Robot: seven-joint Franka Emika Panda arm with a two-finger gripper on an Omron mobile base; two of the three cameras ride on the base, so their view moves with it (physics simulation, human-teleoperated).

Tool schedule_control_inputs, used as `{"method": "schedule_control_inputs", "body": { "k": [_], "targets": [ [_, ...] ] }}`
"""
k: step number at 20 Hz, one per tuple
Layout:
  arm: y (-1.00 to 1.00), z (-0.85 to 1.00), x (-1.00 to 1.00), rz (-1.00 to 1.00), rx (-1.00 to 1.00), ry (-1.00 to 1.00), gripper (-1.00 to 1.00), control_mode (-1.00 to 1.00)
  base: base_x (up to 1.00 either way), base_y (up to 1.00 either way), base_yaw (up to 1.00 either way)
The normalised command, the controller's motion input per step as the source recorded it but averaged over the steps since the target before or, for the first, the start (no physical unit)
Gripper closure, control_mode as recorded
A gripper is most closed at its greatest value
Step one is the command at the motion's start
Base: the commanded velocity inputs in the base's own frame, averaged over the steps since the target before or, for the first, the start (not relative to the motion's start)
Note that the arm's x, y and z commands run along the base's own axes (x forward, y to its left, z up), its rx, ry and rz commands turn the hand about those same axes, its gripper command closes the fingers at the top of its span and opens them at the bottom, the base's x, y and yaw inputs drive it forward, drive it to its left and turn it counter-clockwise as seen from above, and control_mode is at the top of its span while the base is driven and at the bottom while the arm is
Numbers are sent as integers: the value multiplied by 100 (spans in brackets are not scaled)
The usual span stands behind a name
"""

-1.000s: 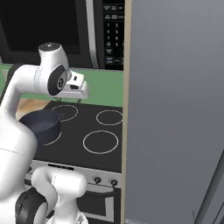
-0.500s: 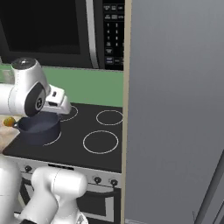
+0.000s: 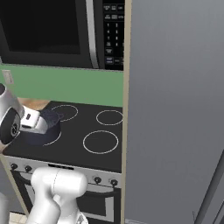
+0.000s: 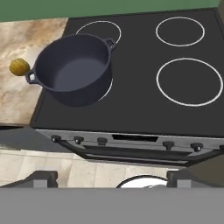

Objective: Turn on the burner for the pot on the stove. Wait thirty seconds for the pot to heat up. Then add the squash to the pot.

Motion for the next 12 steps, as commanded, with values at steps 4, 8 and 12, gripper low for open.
{"method": "schedule_control_inputs", "body": {
  "k": [4, 8, 12],
  "targets": [
    [58, -17, -56, 1, -2, -16, -100, -100, 0, 0, 0],
    [63, -28, -58, 1, 0, -11, -100, -100, 0, 0, 0],
    [57, -38, -52, 0, 1, -7, -100, -100, 0, 0, 0]
  ]
}}
